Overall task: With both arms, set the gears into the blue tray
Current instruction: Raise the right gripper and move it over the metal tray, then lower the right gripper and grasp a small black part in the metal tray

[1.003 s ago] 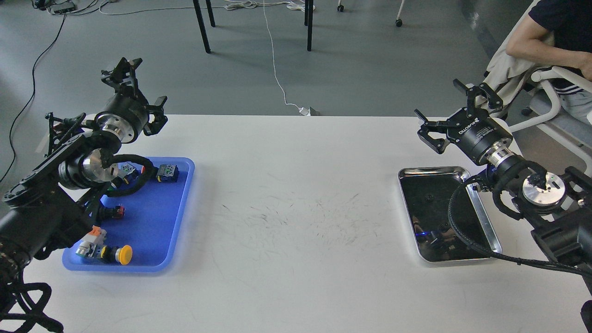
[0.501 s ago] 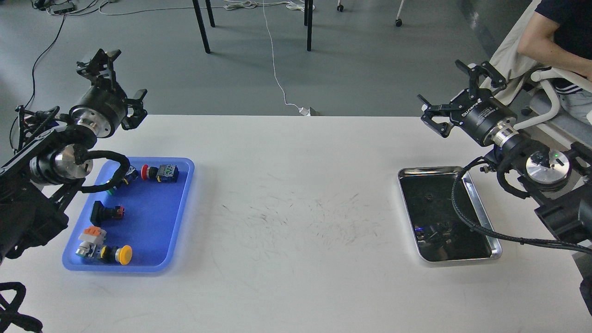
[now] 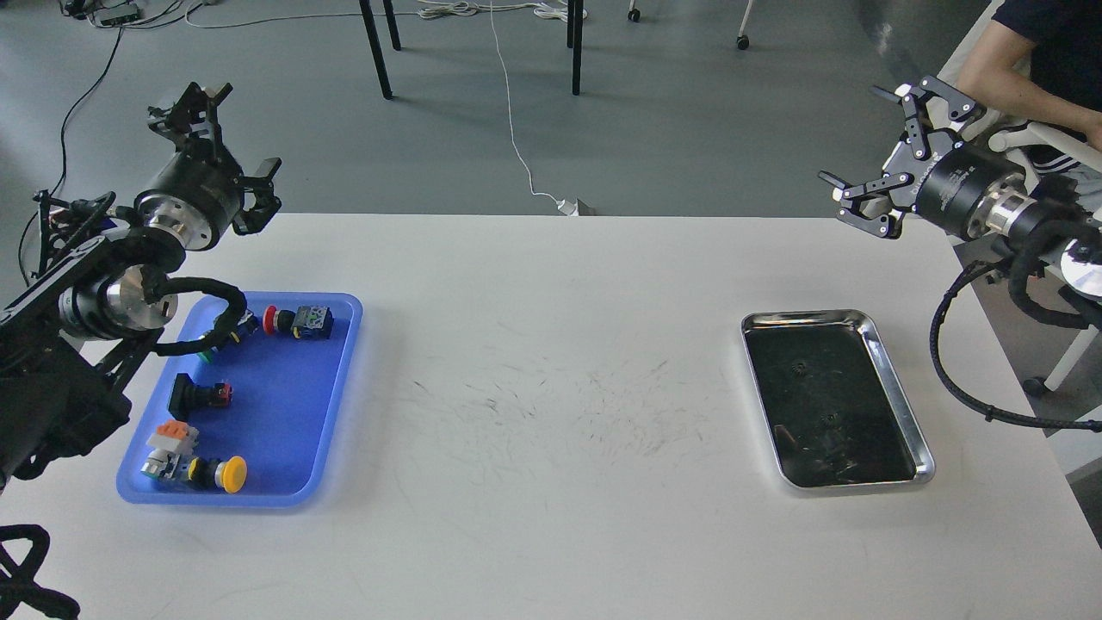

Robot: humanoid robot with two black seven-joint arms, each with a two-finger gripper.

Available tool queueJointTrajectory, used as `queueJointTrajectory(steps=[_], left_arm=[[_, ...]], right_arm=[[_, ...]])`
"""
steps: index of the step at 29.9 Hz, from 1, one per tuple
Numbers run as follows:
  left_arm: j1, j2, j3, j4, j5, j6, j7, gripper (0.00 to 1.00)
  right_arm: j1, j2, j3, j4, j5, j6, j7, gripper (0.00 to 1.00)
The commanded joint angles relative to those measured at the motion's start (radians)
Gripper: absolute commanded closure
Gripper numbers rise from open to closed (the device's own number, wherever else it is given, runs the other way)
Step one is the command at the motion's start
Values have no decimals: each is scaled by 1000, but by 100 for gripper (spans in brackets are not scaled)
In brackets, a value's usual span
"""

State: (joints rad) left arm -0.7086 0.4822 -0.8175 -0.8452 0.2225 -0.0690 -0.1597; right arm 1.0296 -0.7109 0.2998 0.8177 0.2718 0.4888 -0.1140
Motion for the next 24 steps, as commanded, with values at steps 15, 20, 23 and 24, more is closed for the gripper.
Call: queueJointTrajectory(steps=[15, 20, 23, 24], left_arm=[[4, 22, 0, -6, 0, 11, -35, 2], [4, 19, 0, -6, 0, 15, -35, 2], [4, 19, 1, -6, 0, 15, -35, 2], [4, 18, 1, -8, 0, 15, -35, 2]], right_arm=[[523, 129, -976, 198, -816, 0, -44, 0], [498, 157, -1022, 196, -845, 0, -44, 0], [462, 179, -1022, 192, -845, 0, -44, 0], [454, 183, -1022, 190, -845, 0, -44, 0]])
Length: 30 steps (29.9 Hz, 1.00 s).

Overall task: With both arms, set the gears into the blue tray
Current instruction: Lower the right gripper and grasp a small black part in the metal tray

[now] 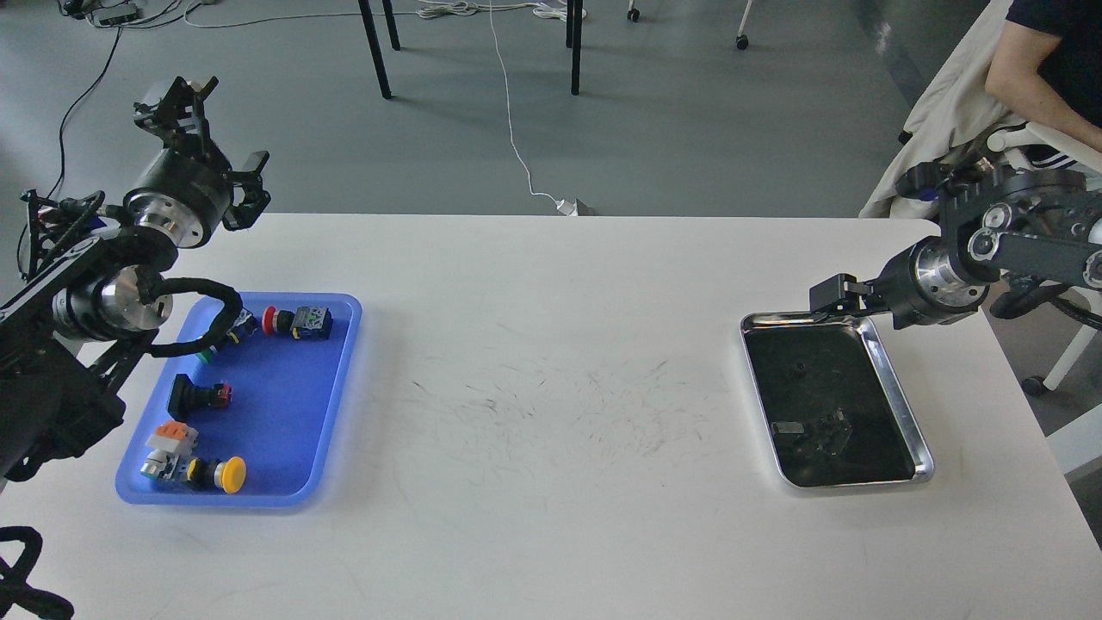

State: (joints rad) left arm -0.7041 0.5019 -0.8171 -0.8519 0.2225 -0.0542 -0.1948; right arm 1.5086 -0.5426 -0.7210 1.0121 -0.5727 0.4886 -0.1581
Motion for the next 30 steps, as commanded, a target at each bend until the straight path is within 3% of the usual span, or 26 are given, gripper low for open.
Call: queueJointTrajectory(steps=[1, 19, 24, 26, 30], left_arm=[[0, -2, 1, 1, 0, 1, 0, 2], [15, 20, -1, -1, 0, 1, 0, 2], [15, 20, -1, -1, 0, 1, 0, 2], [15, 21, -1, -1, 0, 1, 0, 2], [15, 29, -1, -1, 0, 1, 0, 2]], right_arm=[[-33, 19, -1, -6, -2, 0, 0, 0], [-83, 165, -58, -95, -9, 0, 0, 3], [-83, 171, -63, -96, -9, 0, 2, 9], [-85, 171, -63, -96, -10, 0, 5, 19], [-93, 185, -63, -104, -12, 0, 8, 24]])
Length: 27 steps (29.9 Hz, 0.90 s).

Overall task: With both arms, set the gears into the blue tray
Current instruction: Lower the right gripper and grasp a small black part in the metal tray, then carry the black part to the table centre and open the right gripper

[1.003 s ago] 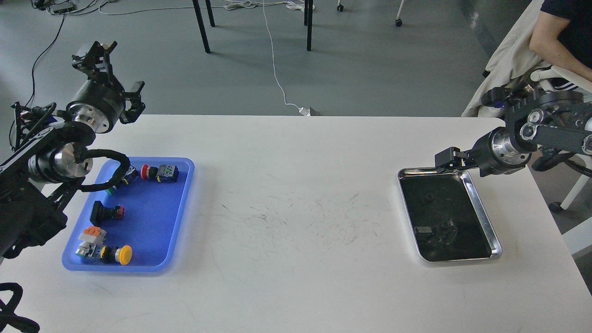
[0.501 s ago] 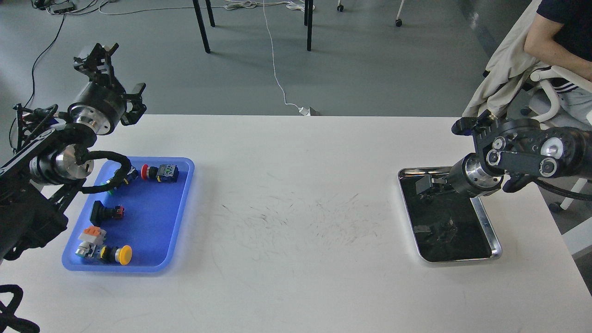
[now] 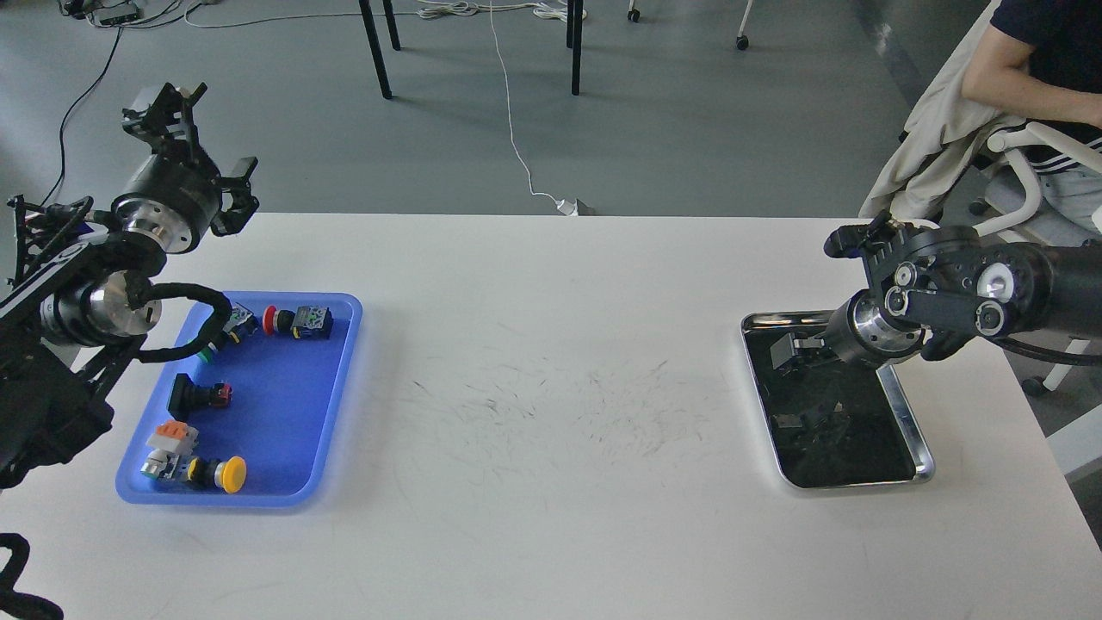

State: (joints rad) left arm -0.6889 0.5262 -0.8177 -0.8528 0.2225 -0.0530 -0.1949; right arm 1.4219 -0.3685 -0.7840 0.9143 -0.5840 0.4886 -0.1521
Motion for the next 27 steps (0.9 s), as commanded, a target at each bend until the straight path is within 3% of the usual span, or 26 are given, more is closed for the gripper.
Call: queueJointTrajectory(steps=[1, 3, 7, 13, 15, 16, 18, 27], left_arm=[[0, 6, 0, 0, 0, -1, 0, 2], [0, 9, 0, 0, 0, -1, 0, 2], [0, 9, -1, 0, 0, -1, 0, 2], [0, 11, -3, 0, 0, -1, 0, 2], [0, 11, -3, 0, 0, -1, 0, 2], [0, 12, -3, 0, 0, -1, 0, 2], [0, 12, -5, 0, 0, -1, 0, 2], [0, 23, -5, 0, 0, -1, 0, 2]], right_arm=[[-9, 17, 0, -11, 0, 0, 2, 25], [-17, 26, 0, -25, 0, 0, 2, 26], [-34, 46, 0, -48, -5, 0, 3, 38], [-35, 52, 0, -52, -19, 0, 3, 72], [-35, 52, 0, -52, -22, 0, 3, 78], [-35, 52, 0, -51, -22, 0, 3, 88], [-35, 52, 0, -51, -22, 0, 3, 98], [46, 26, 18, -14, -8, 0, 5, 99]])
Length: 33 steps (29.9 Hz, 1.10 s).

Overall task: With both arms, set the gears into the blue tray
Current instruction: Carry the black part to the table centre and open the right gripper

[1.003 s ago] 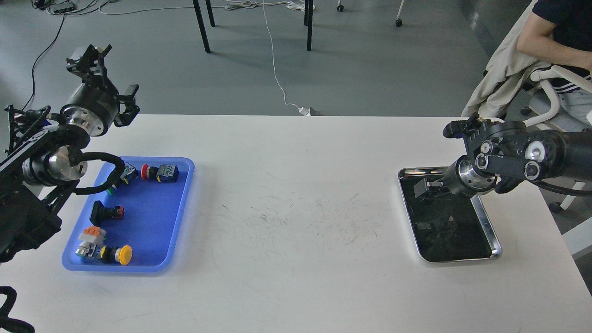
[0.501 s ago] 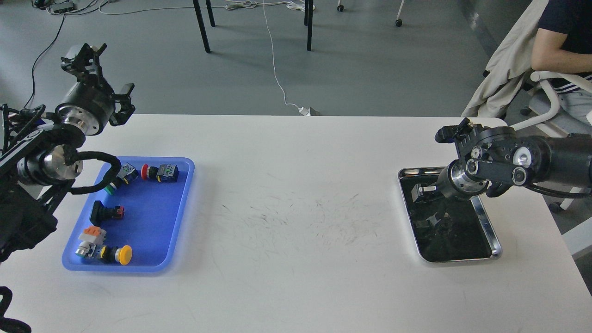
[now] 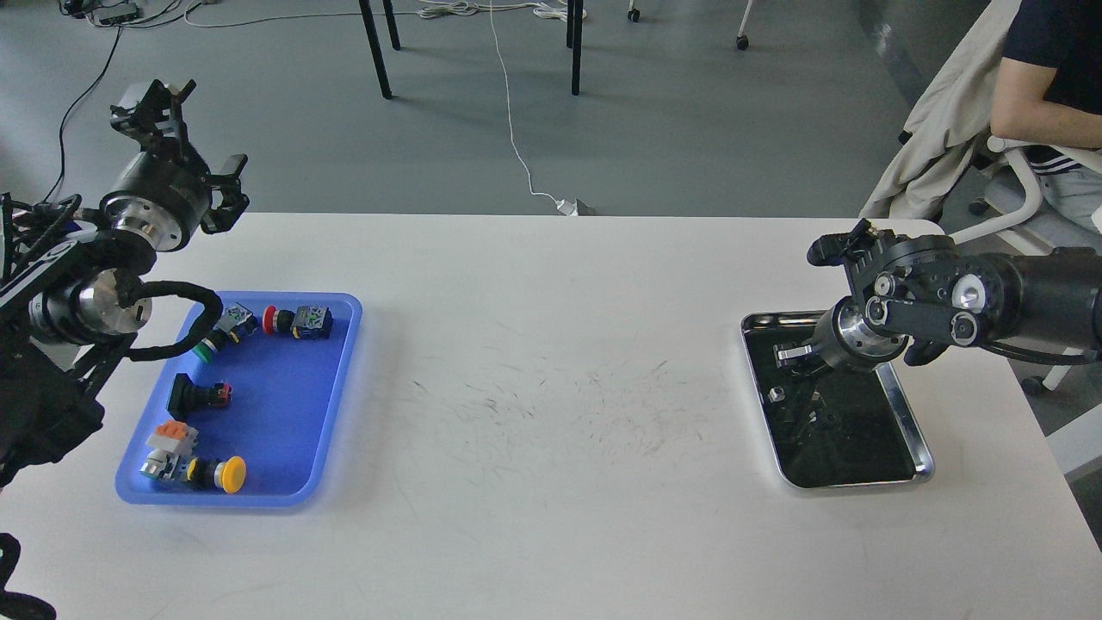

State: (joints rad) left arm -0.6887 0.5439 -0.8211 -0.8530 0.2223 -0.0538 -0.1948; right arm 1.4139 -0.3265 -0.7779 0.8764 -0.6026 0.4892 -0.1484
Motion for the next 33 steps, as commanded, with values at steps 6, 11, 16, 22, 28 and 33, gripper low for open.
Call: queueJointTrajectory(steps=[6, 11, 16, 22, 28, 33], left_arm=[[0, 7, 0, 0, 0, 0, 0, 2], [0, 7, -4, 0, 0, 2, 0, 2], [0, 11, -6, 0, 0, 2, 0, 2], [0, 33, -7, 2, -1, 2, 0, 2], [0, 42, -7, 0, -1, 2, 0, 2], [0, 39, -9, 0, -1, 2, 0, 2]], right_arm=[[252, -80, 121, 225, 113, -1, 4, 99], [313, 7, 184, 276, 375, -20, 4, 99], [265, 219, 235, 224, 448, -76, 46, 99], [103, 326, 281, 52, 449, -115, 64, 99], [27, 326, 308, 45, 449, -173, 69, 99], [10, 326, 319, 75, 457, -185, 86, 99]])
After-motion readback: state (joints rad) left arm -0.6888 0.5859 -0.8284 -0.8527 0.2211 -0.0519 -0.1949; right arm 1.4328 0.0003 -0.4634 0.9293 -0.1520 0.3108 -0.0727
